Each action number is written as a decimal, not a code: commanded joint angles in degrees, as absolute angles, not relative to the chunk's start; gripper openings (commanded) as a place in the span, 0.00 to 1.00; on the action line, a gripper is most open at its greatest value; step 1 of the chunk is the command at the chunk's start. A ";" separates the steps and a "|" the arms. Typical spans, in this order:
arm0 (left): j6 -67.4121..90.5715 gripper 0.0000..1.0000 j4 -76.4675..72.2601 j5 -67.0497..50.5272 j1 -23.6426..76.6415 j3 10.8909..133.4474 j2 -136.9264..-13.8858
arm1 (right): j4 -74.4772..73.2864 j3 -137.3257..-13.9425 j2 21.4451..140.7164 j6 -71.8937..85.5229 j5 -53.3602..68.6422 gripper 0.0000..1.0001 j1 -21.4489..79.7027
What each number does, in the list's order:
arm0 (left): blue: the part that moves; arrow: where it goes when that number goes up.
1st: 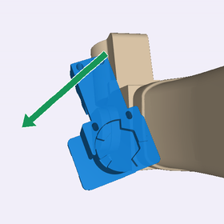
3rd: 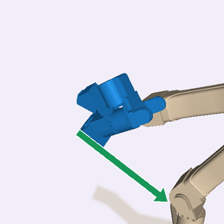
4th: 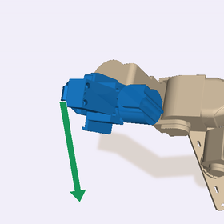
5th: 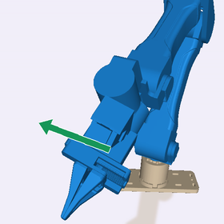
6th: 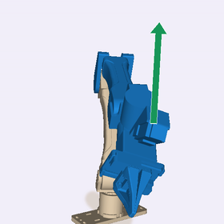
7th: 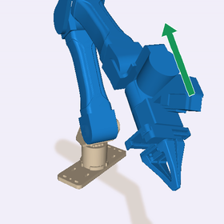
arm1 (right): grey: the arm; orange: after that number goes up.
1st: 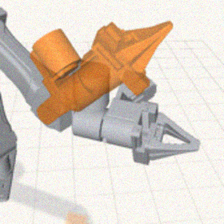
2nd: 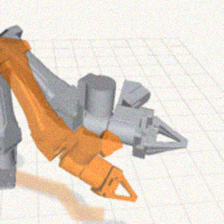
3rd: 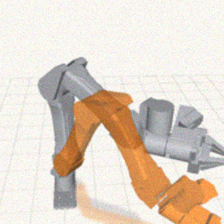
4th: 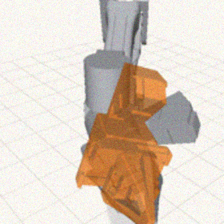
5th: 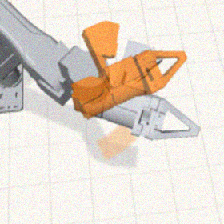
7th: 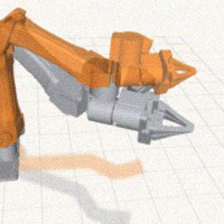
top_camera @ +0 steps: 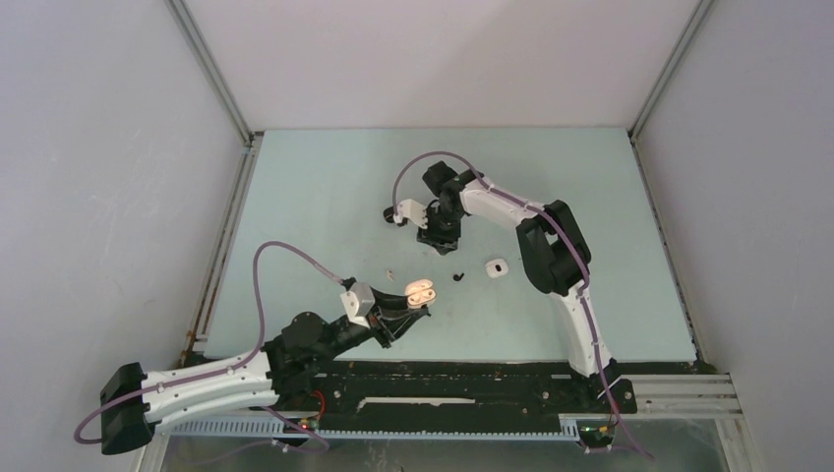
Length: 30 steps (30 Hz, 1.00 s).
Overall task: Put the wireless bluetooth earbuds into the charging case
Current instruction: Pick up the earbud from the center of the board.
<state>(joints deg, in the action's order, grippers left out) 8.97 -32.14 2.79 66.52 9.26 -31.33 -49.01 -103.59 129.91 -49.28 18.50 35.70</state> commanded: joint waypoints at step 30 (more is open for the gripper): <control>8.09 0.00 -32.09 3.56 66.88 9.84 -30.63 | -54.02 -108.12 132.64 -58.21 25.98 0.37 36.34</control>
